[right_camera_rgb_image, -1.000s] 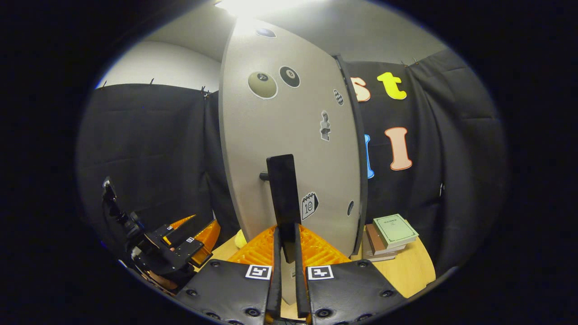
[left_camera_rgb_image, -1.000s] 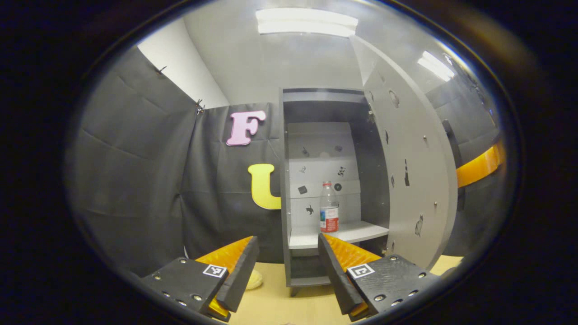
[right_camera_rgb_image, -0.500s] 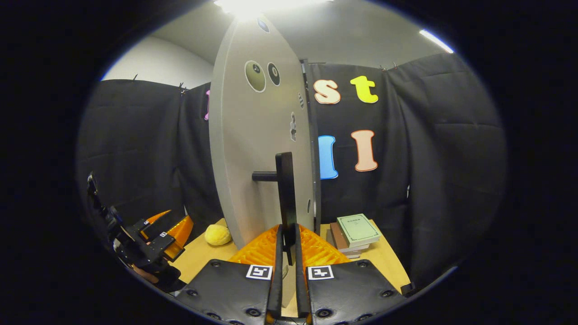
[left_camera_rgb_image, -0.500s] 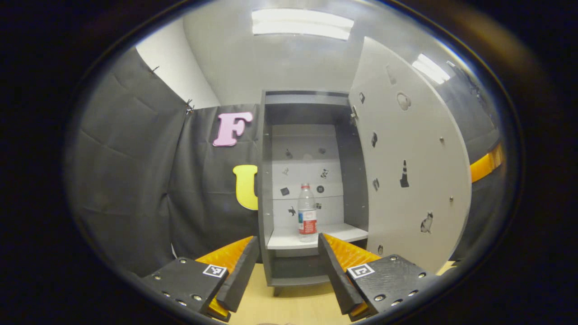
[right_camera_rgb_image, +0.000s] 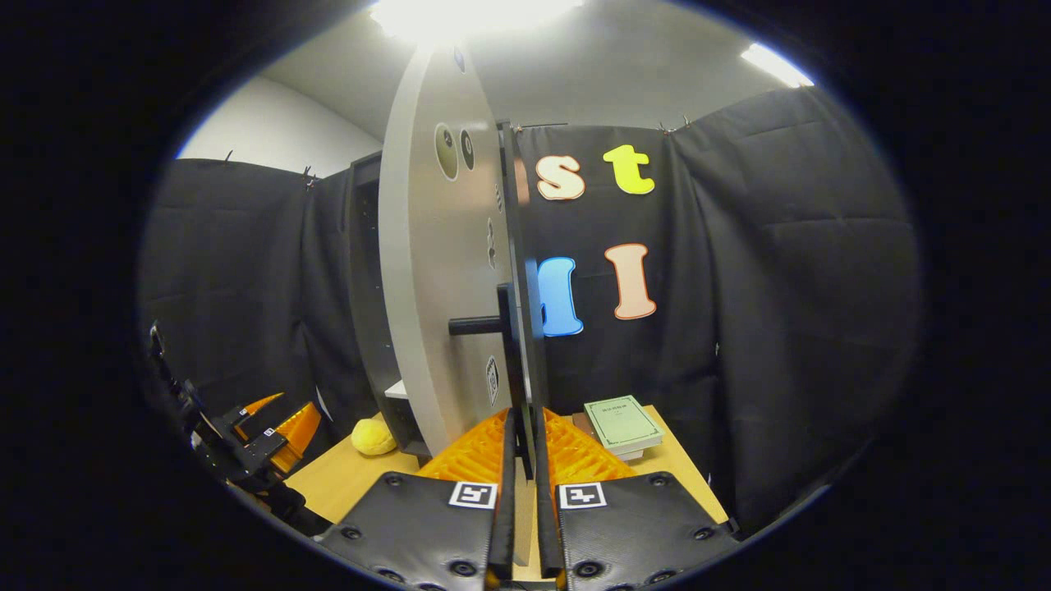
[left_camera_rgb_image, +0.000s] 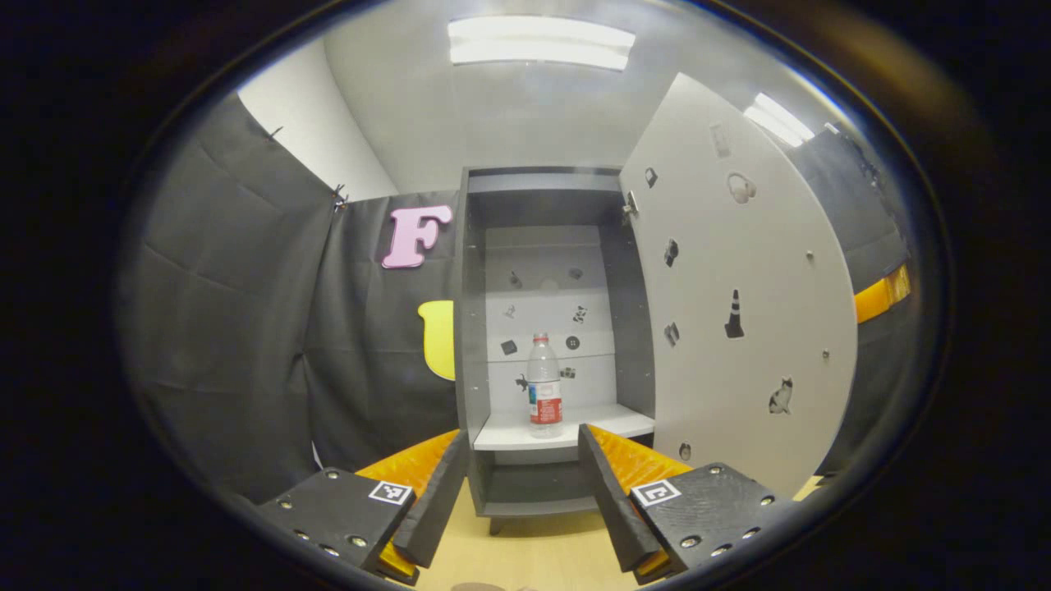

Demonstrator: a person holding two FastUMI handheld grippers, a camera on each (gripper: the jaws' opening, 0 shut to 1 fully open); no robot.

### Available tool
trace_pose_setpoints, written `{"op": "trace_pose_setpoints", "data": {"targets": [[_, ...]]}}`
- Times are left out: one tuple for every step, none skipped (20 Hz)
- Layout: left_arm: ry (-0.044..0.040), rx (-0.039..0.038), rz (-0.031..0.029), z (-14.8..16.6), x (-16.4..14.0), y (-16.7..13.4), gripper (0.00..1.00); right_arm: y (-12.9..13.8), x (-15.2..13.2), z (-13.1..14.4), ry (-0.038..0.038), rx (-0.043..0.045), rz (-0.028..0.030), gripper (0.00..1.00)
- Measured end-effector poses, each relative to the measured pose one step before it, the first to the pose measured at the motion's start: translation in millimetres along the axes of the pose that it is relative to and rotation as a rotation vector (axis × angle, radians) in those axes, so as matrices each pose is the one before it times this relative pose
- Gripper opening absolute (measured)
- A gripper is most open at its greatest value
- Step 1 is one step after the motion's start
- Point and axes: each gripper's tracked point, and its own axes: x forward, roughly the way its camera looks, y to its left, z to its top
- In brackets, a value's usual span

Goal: Open the cabinet door with the right hand, grasp the bottle in the cabinet with the left hand and place it on the coaster, then close the cabinet door with the right hand.

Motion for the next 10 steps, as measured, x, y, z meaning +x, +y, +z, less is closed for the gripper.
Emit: {"op": "trace_pose_setpoints", "data": {"targets": [[-0.00004,0.00289,0.00433,-0.27,-0.75,0.08,0.79,-3.55,-2.04,1.38,-0.00473,-0.00751,0.00562,0.15],[0.00011,0.00279,0.00555,0.15,0.03,0.22,0.79,-1.30,-0.44,0.65,-0.00246,-0.00405,0.00896,0.14],[-0.00145,0.00229,0.00459,0.12,-0.91,0.32,0.79,-1.50,0.26,-0.35,-0.00277,-0.00511,-0.00657,0.15],[-0.00010,0.00189,0.00421,0.38,0.59,-0.18,0.79,-3.82,-1.97,0.11,-0.00285,-0.00632,-0.00799,0.15],[0.00133,0.00060,0.00133,-0.31,-0.38,-0.18,0.79,-3.80,-2.49,-0.20,-0.00443,-0.00215,-0.00929,0.14],[0.00468,0.00027,-0.00223,-0.57,0.91,-0.60,0.79,-4.34,0.41,-0.01,-0.00138,-0.00034,-0.00240,0.14],[0.00786,0.00209,0.00183,-0.83,-0.80,1.65,0.81,-0.40,-0.82,-2.25,0.00050,-0.00034,-0.00238,0.15],[0.00760,0.00165,0.00597,0.31,0.96,1.44,0.79,-2.65,-1.59,-0.94,0.00198,-0.00031,-0.00608,0.21],[0.00682,-0.00128,0.00390,0.14,0.19,-0.37,0.81,-2.60,-2.03,-0.64,0.00018,0.00353,-0.00505,0.35],[0.00800,-0.00467,-0.00210,0.19,1.51,-0.50,0.81,-0.08,-0.03,1.00,-0.00599,0.00459,0.00354,0.49]]}}
